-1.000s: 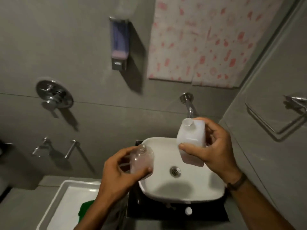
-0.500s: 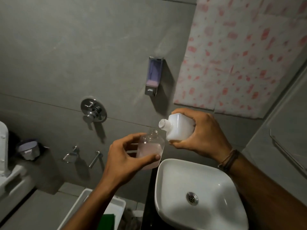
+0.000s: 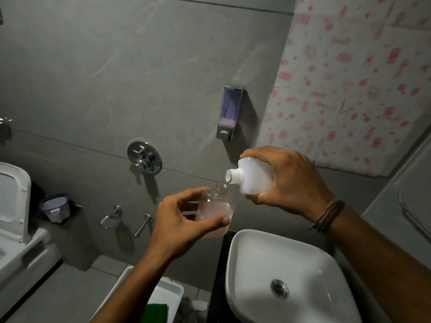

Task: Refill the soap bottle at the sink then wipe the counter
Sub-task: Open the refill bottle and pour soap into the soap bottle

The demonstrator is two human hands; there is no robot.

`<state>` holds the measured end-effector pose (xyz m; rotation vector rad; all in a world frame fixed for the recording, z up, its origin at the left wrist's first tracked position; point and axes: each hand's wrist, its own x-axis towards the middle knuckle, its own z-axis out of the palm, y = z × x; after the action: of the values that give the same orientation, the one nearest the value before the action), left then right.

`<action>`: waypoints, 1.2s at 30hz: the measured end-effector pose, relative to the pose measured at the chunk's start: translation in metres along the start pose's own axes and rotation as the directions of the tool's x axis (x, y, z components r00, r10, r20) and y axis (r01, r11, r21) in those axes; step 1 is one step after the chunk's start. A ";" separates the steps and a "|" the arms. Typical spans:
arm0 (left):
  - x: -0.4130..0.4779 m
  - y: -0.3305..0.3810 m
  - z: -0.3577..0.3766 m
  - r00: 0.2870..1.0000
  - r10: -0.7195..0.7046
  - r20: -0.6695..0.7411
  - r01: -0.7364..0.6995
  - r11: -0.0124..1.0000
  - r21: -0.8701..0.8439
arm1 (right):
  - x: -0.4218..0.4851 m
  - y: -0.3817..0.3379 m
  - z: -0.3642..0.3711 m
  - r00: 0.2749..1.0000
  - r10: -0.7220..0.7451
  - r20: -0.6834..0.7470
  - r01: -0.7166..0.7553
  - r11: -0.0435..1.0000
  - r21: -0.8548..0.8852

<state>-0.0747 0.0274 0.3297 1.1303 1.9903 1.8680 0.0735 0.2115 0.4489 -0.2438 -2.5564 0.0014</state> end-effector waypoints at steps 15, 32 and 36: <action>-0.002 0.005 -0.007 0.999 -0.031 -0.010 0.031 0.999 0.017 | 0.008 -0.009 -0.005 0.997 -0.056 0.048 0.060 0.994 -0.090; 0.001 0.003 -0.005 1.000 -0.009 -0.004 0.009 1.000 -0.001 | 0.013 -0.011 -0.009 0.995 -0.051 0.082 0.062 0.989 -0.137; 0.001 0.004 -0.006 1.000 -0.010 -0.004 0.010 1.000 0.001 | 0.015 -0.010 -0.012 0.996 -0.052 0.075 0.062 0.987 -0.148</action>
<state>-0.0777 0.0231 0.3350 1.1160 1.9959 1.8657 0.0652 0.2035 0.4675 -0.2312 -2.6366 -0.2080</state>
